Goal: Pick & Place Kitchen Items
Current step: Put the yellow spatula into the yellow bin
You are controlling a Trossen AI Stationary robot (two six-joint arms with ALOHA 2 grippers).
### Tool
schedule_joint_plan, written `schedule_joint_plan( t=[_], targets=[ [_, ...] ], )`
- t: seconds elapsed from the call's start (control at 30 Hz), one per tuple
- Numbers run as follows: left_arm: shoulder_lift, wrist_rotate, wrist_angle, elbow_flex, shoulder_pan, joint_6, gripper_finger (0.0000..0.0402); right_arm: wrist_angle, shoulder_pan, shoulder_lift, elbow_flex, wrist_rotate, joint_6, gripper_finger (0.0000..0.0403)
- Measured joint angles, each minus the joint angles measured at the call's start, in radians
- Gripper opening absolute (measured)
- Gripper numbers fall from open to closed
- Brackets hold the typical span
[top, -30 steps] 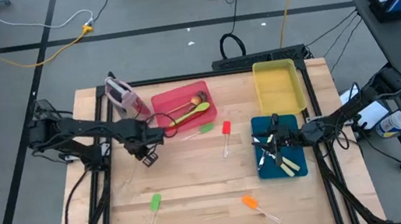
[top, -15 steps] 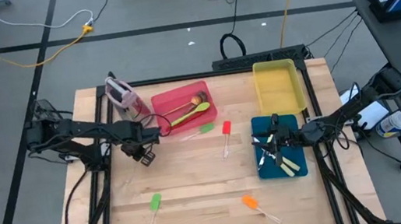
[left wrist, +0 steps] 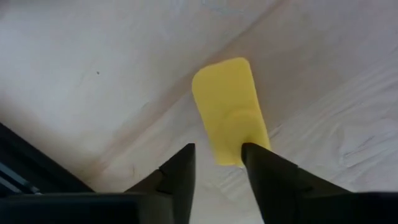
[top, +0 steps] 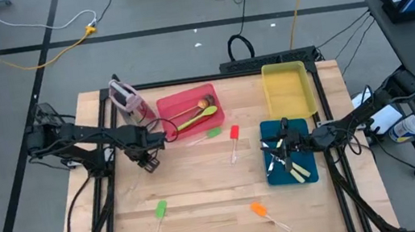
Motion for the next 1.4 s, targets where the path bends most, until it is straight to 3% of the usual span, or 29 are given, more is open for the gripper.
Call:
schedule_joint_plan(
  t=[0.17,0.33,0.63,0.87,1.07,1.23,1.4],
  targets=[
    [0.0,-0.018,-0.007,0.0,0.0,0.021,0.0202,0.0,0.0,0.0,0.0,0.0,0.0,0.013],
    [0.002,-0.024,-0.032,0.016,0.0,0.042,0.0224,0.0,0.0,0.0,0.0,0.0,0.0,0.013],
    [0.004,-0.014,-0.098,0.094,-0.001,0.079,0.0212,0.007,0.0,0.0,0.0,0.0,-0.007,0.013],
    [0.004,0.025,-0.096,0.074,-0.001,-0.055,0.0221,0.005,0.0,0.0,0.0,0.0,-0.005,0.013],
    [-0.002,0.015,0.084,-0.018,-0.001,-0.127,0.0225,-0.001,0.0,0.0,0.0,-0.001,-0.004,0.013],
    [-0.008,0.014,0.122,-0.062,0.0,-0.181,0.0225,-0.001,0.0,0.0,0.0,0.0,-0.004,0.013],
    [-0.008,0.019,0.146,-0.063,0.0,-0.149,0.0189,-0.001,0.0,0.0,0.0,-0.001,-0.004,0.013]
  ],
)
